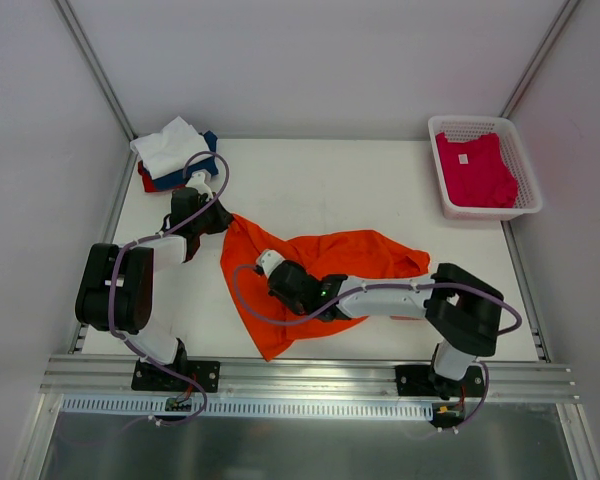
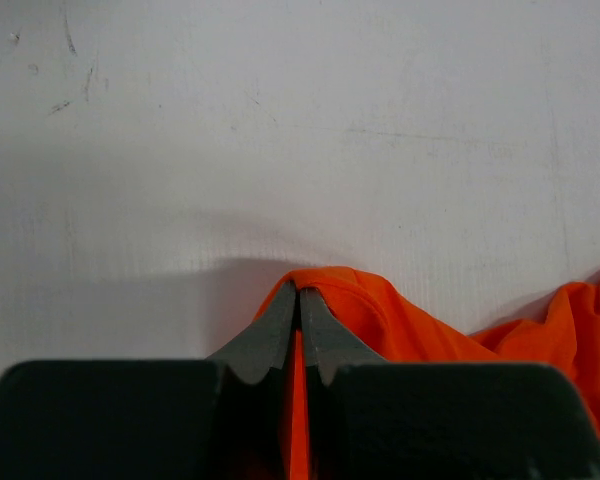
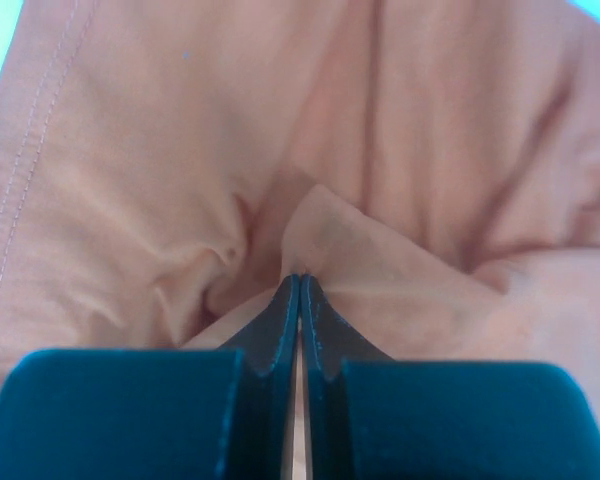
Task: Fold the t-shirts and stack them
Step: Flatten the tshirt out
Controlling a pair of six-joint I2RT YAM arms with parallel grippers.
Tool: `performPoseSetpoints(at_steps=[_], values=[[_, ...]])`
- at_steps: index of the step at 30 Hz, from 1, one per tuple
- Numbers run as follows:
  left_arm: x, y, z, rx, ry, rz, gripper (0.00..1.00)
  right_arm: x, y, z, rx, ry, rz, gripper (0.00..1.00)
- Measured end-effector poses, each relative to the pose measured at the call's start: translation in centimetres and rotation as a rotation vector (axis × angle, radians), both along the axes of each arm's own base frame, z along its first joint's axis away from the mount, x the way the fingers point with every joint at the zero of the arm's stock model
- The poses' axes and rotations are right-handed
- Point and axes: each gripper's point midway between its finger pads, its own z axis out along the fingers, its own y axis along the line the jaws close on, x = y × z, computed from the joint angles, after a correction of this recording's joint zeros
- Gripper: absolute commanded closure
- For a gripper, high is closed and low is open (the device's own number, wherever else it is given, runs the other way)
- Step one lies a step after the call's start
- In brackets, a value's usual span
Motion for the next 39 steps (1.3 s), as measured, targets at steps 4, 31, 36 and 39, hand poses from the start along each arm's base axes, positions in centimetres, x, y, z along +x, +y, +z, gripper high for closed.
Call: performPoseSetpoints(at_steps=[4,31,36,39], values=[[0.1,0.0,0.1,0.0,-0.002,0.0,1.0,0.7,-0.8,2.9,0.016,-0.054,-0.014,1.0],[0.1,-0.1,0.2,-0.004,-0.005,-0.005,1.0,18.8,-23.6,13.7,0.029,-0.263,-0.754,1.0],[0.0,-0.4,0.3,-0.012,-0.004,-0.019,1.0,22.1,-24.0,15.6,0.043,-0.291,-0.776,1.0],[0.0,-0.4,0.3,-0.012,-0.004,-0.019,1.0,24.4,-22.9,16.5,0.045,-0.307,-0.758,1.0]])
